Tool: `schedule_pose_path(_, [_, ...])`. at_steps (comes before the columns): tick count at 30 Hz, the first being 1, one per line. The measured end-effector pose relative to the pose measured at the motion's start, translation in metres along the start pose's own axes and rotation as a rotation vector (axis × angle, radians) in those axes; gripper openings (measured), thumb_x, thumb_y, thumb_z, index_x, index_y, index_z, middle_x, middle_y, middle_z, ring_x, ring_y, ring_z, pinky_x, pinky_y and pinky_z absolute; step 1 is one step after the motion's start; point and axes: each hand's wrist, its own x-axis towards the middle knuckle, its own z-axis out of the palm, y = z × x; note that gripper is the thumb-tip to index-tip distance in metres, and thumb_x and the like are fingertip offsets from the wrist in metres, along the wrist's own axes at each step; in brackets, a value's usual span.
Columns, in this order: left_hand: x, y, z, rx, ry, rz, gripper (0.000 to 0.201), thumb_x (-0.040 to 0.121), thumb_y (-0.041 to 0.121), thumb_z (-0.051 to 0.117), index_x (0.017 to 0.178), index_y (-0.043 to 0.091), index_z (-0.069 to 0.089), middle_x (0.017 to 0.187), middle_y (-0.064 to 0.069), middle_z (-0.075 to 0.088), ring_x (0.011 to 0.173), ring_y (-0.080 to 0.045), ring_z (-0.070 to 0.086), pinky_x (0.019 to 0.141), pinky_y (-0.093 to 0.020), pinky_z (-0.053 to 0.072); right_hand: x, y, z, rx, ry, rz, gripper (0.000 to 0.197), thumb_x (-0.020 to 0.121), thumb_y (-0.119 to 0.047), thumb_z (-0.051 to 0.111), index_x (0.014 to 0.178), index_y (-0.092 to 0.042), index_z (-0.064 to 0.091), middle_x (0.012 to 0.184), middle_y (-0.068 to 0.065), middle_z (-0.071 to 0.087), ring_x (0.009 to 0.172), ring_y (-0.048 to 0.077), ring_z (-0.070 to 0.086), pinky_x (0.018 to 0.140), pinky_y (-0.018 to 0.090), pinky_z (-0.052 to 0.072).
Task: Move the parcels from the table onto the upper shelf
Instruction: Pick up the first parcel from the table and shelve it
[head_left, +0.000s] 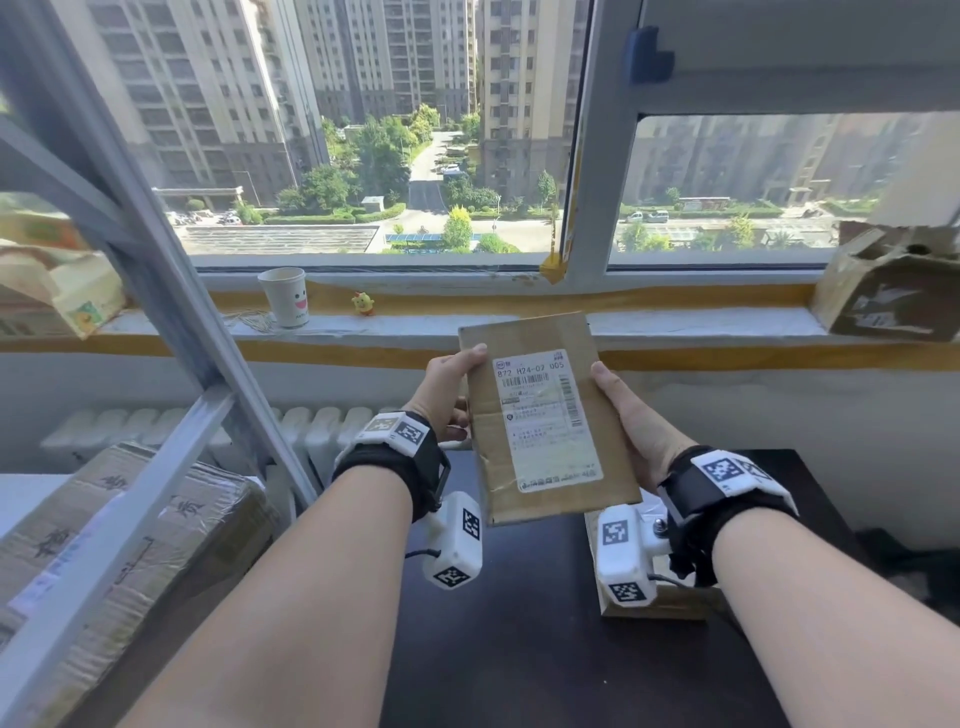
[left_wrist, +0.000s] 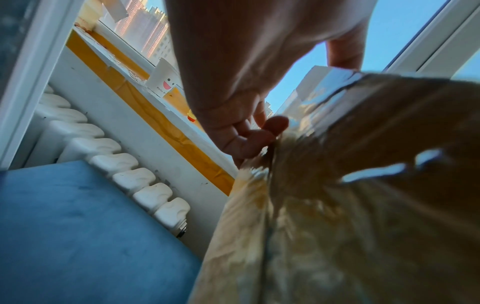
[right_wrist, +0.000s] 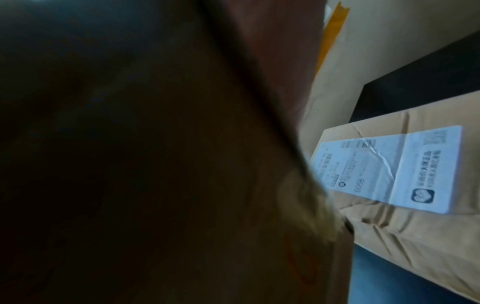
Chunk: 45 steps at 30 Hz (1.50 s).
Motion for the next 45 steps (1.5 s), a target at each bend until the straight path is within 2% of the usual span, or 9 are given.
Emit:
schedule_pose_path(7, [-0.060,-0.007,0.005,0.058,-0.018,0.021,0.040,0.091,0.058,0.046,0.091,0.019,0.059,0.062,0.000,0.061,0.048,-0.015,0.042,0.062,-0.031,0.047,-0.052,0.014,0.001,0.032,0.021,-0.035,0.096,0.053,-0.073,0.070,0.127,-0.014,0.065,0.122,0.015,0.070,0.118,0.036,0.064,0.102,0.054,0.048])
schedule_pose_path(9, [-0.084,-0.018,0.008,0.123,-0.028,0.013,0.050,0.087,0.066,0.046,0.096,0.020,0.061,0.073,-0.002,0.059,0.054,-0.016,0.045,0.071,-0.035,0.045,-0.069,0.027,-0.001,0.051,0.025,-0.045,0.095,0.051,-0.072,0.072,0.126,-0.013,0.066,0.121,0.015,0.071,0.117,0.036,0.064,0.101,0.054,0.049])
schedule_pose_path(17, [-0.184,-0.072,0.007,0.243,0.005,0.024,0.083,0.076,0.078,0.043,0.141,0.025,0.046,0.075,0.002,0.057,0.048,-0.013,0.043,0.047,-0.020,0.032,-0.162,0.085,0.003,0.096,-0.011,-0.055,0.077,0.054,-0.064,0.072,0.112,-0.015,0.066,0.106,0.013,0.071,0.103,0.033,0.065,0.100,0.054,0.049])
schedule_pose_path(21, [-0.237,-0.092,0.001,0.193,0.030,0.017,0.060,0.087,0.069,0.043,0.127,0.026,0.051,0.070,0.001,0.054,0.047,-0.013,0.038,0.049,-0.021,0.028,-0.200,0.109,0.014,0.130,-0.063,-0.059,0.033,0.085,-0.049,0.063,0.091,-0.017,0.070,0.078,0.005,0.078,0.077,0.024,0.072,0.093,0.047,0.053])
schedule_pose_path(26, [-0.285,-0.096,-0.025,0.148,0.055,-0.008,0.057,0.088,0.065,0.045,0.122,0.020,0.055,0.071,-0.003,0.050,0.048,-0.013,0.037,0.049,-0.020,0.024,-0.234,0.116,0.040,0.010,-0.105,-0.061,0.096,0.043,-0.075,0.077,0.120,-0.019,0.065,0.113,0.012,0.074,0.110,0.034,0.067,0.102,0.054,0.047])
schedule_pose_path(32, [-0.333,-0.107,-0.064,0.124,0.078,-0.048,0.050,0.076,0.072,0.051,0.092,0.026,0.061,0.073,-0.003,0.051,0.045,-0.012,0.040,0.044,-0.018,0.029,-0.275,0.127,0.079,-0.059,-0.129,-0.093,0.080,0.062,-0.070,0.068,0.126,-0.022,0.063,0.122,0.010,0.070,0.115,0.032,0.063,0.102,0.056,0.046])
schedule_pose_path(36, [-0.367,-0.118,-0.101,0.089,0.140,-0.043,0.059,0.067,0.075,0.057,0.094,0.023,0.065,0.096,-0.010,0.061,0.077,-0.024,0.052,0.064,-0.030,0.042,-0.297,0.137,0.119,-0.103,-0.166,-0.119,0.060,0.082,-0.063,0.056,0.126,-0.022,0.061,0.120,0.009,0.069,0.114,0.029,0.062,0.101,0.053,0.046])
schedule_pose_path(38, [-0.382,-0.124,-0.123,0.086,0.147,-0.041,0.052,0.074,0.071,0.057,0.090,0.022,0.065,0.092,-0.009,0.063,0.082,-0.025,0.055,0.075,-0.034,0.045,-0.307,0.145,0.141,-0.101,-0.181,-0.121,0.056,0.082,-0.063,0.057,0.121,-0.023,0.064,0.120,0.009,0.069,0.115,0.029,0.062,0.102,0.052,0.046])
schedule_pose_path(45, [-0.451,-0.146,-0.209,0.131,0.176,-0.063,0.057,0.081,0.070,0.052,0.097,0.017,0.065,0.082,-0.003,0.062,0.061,-0.017,0.052,0.058,-0.024,0.039,-0.348,0.174,0.230,-0.143,-0.212,-0.100,0.061,0.066,-0.068,0.063,0.109,-0.026,0.070,0.116,0.007,0.071,0.117,0.031,0.063,0.104,0.052,0.046])
